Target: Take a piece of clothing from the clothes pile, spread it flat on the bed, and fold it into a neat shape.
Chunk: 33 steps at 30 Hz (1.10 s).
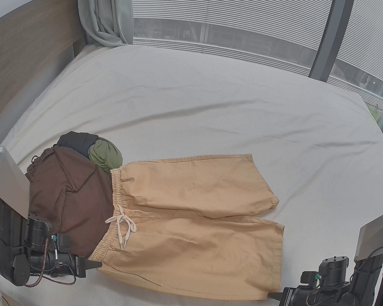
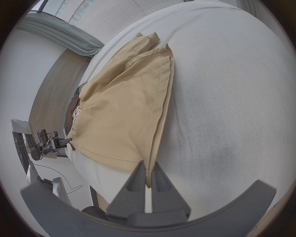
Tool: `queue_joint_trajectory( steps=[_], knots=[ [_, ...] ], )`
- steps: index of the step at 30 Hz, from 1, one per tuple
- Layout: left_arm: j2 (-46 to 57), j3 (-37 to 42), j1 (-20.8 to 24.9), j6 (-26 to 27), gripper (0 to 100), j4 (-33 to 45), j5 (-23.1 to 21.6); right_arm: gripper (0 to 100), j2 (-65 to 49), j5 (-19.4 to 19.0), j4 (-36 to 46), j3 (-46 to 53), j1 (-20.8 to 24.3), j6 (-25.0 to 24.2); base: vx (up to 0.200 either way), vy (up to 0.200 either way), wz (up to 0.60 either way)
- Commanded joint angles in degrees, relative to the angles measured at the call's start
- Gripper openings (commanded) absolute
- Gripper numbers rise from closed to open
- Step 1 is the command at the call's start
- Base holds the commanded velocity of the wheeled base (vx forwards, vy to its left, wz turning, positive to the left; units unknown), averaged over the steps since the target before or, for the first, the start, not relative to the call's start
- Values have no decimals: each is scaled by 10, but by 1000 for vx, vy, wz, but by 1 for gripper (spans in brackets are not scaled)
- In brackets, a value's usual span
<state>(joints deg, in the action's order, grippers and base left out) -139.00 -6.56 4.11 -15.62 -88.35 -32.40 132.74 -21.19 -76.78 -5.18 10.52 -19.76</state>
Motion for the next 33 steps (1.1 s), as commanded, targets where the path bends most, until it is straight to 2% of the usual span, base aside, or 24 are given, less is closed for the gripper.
queue_joint_trajectory(
  steps=[1, 11, 16, 19, 33],
  knots=[
    [-8, 7, 0, 0, 0, 0, 0, 0, 17, 0, -8, 3, -1, 0, 0, 0, 0],
    [-8, 8, 1, 1, 0, 0, -6, 0, 40, 0, -61, 23, -2, 2, 0, 0, 0],
    [-7, 12, 0, 1, 0, 0, -6, 0, 38, 0, -72, 43, -10, 26, 0, 0, 0],
    [-3, 23, -1, 1, 0, 0, -6, 0, 38, 0, -69, 52, -11, 42, 0, 0, 0],
    [-2, 63, -2, 40, 0, 0, -7, 0, 33, 0, -60, 52, -12, 45, 0, 0, 0]
  ],
)
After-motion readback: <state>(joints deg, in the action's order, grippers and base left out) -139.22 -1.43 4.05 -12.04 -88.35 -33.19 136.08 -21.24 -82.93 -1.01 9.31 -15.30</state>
